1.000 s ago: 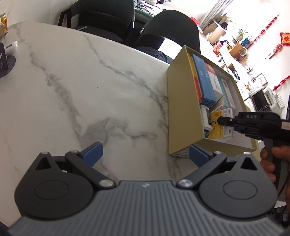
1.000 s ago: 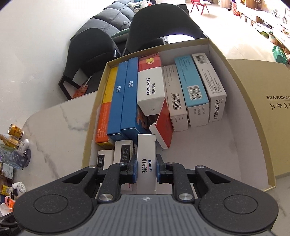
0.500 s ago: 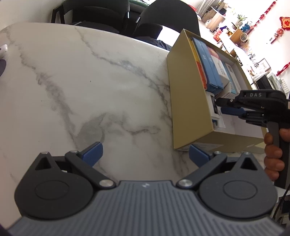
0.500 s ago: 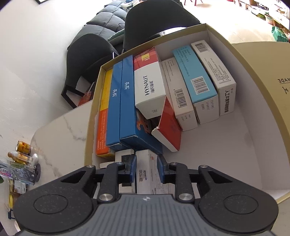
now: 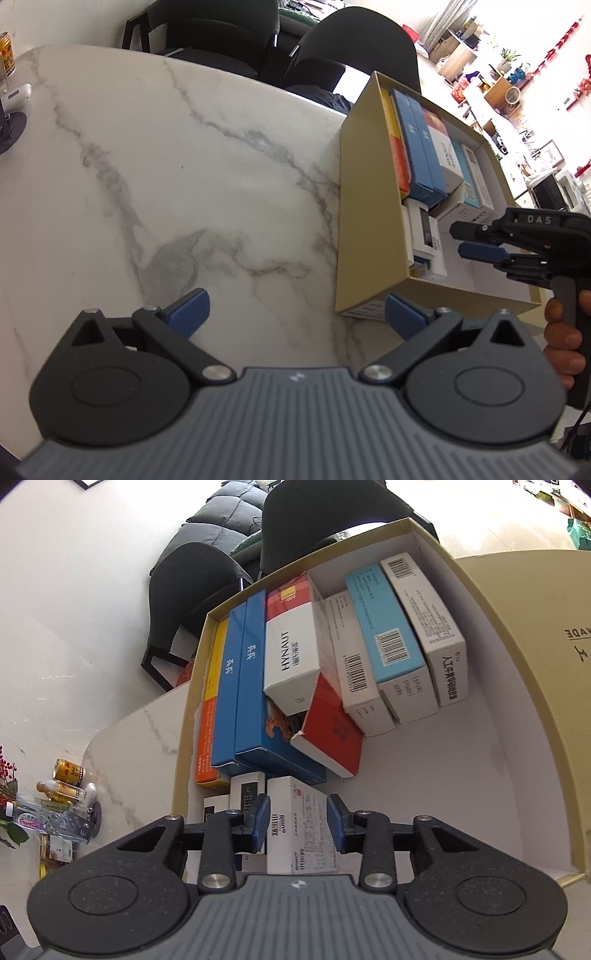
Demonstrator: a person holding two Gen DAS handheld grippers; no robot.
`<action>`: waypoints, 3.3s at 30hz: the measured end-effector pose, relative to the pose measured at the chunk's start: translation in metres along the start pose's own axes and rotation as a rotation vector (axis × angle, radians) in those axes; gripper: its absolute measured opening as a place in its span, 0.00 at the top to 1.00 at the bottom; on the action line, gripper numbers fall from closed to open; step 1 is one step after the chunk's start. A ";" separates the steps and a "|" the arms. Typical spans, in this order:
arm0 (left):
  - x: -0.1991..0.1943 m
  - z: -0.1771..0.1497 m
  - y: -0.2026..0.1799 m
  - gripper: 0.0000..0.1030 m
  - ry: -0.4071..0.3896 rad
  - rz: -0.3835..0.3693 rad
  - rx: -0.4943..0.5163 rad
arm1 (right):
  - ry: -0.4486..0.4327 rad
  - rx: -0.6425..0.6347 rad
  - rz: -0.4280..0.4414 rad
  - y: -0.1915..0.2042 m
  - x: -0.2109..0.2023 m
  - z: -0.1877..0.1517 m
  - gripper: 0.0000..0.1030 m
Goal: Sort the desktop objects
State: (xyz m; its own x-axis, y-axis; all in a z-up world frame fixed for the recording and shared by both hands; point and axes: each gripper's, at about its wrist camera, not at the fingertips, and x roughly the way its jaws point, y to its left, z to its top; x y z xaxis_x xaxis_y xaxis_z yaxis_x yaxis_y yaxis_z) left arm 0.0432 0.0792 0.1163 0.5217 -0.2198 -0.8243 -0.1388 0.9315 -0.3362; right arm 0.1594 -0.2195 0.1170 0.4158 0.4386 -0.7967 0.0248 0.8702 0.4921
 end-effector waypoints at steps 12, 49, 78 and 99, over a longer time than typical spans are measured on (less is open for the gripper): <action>0.008 0.001 -0.022 0.00 -0.001 -0.031 0.039 | -0.006 0.024 -0.003 -0.017 -0.012 -0.004 0.53; -0.013 -0.003 0.003 0.00 -0.018 -0.120 0.074 | -0.013 -0.135 -0.128 0.047 -0.013 -0.052 0.35; -0.022 -0.057 -0.147 0.00 -0.027 -0.111 0.224 | -0.250 -0.070 -0.061 -0.072 -0.134 -0.026 0.13; 0.032 -0.132 -0.305 0.00 0.046 -0.046 0.228 | -0.051 -0.143 -0.286 -0.190 -0.231 0.043 0.02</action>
State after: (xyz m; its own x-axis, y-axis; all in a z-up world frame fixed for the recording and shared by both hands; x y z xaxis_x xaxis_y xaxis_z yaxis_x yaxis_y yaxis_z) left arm -0.0088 -0.2503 0.1324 0.4837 -0.2718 -0.8319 0.0809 0.9604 -0.2667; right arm 0.0976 -0.4959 0.2227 0.4551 0.1628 -0.8754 0.0207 0.9809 0.1932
